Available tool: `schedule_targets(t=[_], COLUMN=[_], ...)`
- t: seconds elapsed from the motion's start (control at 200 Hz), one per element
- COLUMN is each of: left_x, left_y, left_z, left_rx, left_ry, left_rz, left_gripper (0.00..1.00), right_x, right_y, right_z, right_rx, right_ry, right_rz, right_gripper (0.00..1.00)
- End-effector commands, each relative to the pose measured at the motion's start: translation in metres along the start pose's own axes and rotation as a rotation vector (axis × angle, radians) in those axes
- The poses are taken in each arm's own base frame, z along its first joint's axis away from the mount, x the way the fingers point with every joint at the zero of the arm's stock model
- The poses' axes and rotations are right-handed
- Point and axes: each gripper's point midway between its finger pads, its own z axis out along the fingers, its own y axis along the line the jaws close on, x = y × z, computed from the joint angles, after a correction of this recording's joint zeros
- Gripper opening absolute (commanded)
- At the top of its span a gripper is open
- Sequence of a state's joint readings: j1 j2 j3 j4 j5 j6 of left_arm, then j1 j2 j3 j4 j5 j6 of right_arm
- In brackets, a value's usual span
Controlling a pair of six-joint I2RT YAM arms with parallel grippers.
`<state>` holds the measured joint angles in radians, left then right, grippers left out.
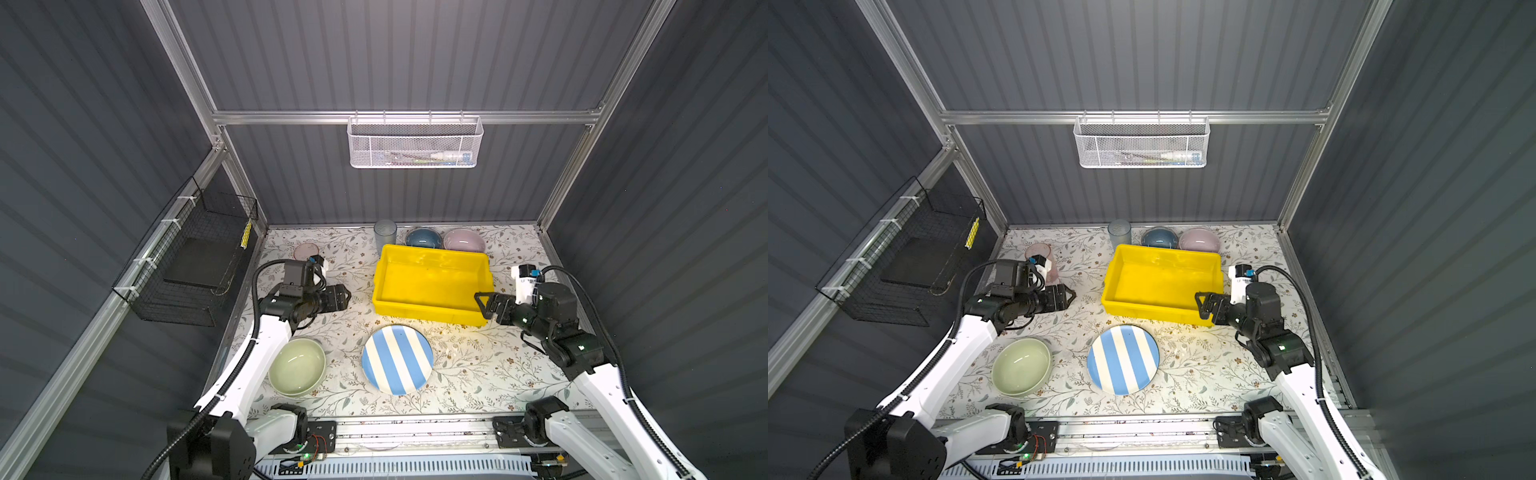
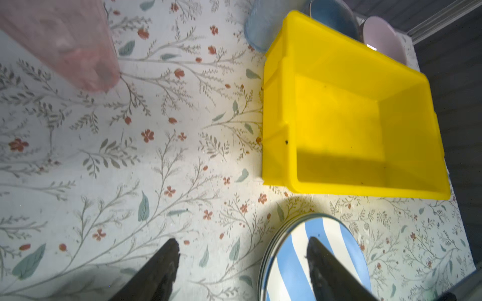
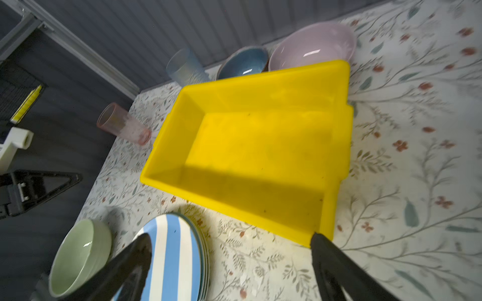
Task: Place the mixed dishes into the plastic bin
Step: 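Move both grippers to the striped plate stack's rim from opposite sides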
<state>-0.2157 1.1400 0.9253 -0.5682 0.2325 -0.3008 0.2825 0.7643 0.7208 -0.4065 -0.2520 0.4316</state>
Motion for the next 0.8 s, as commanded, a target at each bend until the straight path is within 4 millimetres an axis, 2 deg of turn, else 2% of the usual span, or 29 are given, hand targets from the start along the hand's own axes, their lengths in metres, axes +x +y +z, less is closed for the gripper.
schedule_targets(t=[0.0, 0.21, 0.235, 0.415, 0.44, 0.67, 0.795], left_x=[0.037, 0.071, 0.074, 0.1, 0.104, 0.135, 0.143], left_y=[-0.008, -0.019, -0.02, -0.015, -0.015, -0.016, -0.019], left_z=[0.004, 0.015, 0.016, 0.023, 0.025, 0.044, 0.05], left_rx=[0.058, 0.066, 0.065, 0.044, 0.045, 0.042, 0.051], left_ry=[0.112, 0.188, 0.198, 0.259, 0.27, 0.362, 0.386], left_rz=[-0.083, -0.088, -0.089, -0.096, -0.099, -0.088, -0.093], left_gripper=[0.73, 0.69, 0.69, 0.59, 0.58, 0.5, 0.37], right_x=[0.039, 0.079, 0.085, 0.114, 0.112, 0.141, 0.151], right_y=[0.012, 0.024, 0.03, 0.026, 0.029, 0.023, 0.031], right_z=[0.003, 0.016, 0.017, 0.025, 0.027, 0.042, 0.05], right_rx=[-0.058, -0.103, -0.143, -0.133, -0.145, -0.127, -0.172], right_ry=[0.146, 0.259, 0.282, 0.354, 0.341, 0.409, 0.435], right_rz=[0.041, 0.082, 0.092, 0.139, 0.139, 0.18, 0.198], right_gripper=[0.92, 0.83, 0.82, 0.76, 0.75, 0.66, 0.61])
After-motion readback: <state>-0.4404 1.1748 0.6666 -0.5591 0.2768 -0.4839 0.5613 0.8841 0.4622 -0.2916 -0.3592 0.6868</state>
